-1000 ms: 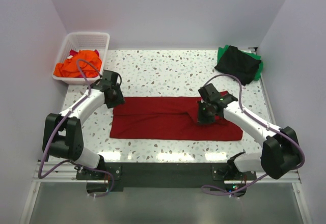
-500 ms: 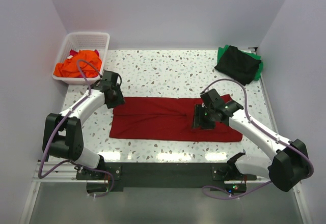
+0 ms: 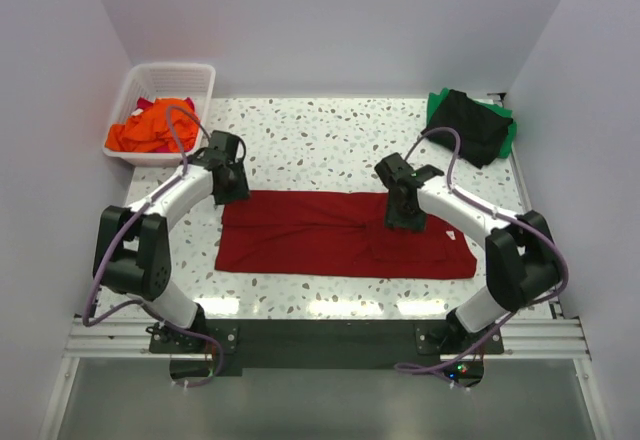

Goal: Fold and stack the t-shirts
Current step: Fold the tshirt

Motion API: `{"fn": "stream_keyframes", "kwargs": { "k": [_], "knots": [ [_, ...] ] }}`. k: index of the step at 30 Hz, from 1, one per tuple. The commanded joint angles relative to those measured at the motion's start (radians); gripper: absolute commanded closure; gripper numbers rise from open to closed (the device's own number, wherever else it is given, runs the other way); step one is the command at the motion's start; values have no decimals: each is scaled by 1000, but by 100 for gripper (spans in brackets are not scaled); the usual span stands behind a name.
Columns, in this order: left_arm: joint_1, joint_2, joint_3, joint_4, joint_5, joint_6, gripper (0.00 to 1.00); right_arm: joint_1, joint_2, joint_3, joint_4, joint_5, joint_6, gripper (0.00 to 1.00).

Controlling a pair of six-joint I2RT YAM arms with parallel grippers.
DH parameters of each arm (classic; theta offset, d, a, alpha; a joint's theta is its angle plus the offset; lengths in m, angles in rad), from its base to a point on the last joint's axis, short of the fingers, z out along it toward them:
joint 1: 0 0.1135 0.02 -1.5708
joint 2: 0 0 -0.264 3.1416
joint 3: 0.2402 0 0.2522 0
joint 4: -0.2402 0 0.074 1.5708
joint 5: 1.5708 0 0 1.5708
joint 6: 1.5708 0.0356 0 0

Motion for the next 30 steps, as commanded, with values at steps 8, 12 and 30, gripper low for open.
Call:
{"fn": "stream_keyframes", "kwargs": {
  "k": [8, 12, 30],
  "knots": [
    [-68, 73, 161, -89, 21, 156, 51, -124, 77, 115, -77, -1, 141, 43],
    [-71, 85, 138, -119, 42, 145, 51, -127, 92, 83, -63, -52, 176, 42],
    [-82, 97, 13, -137, 121, 92, 46, -177, 106, 16, -22, -21, 222, 36]
  ]
}}
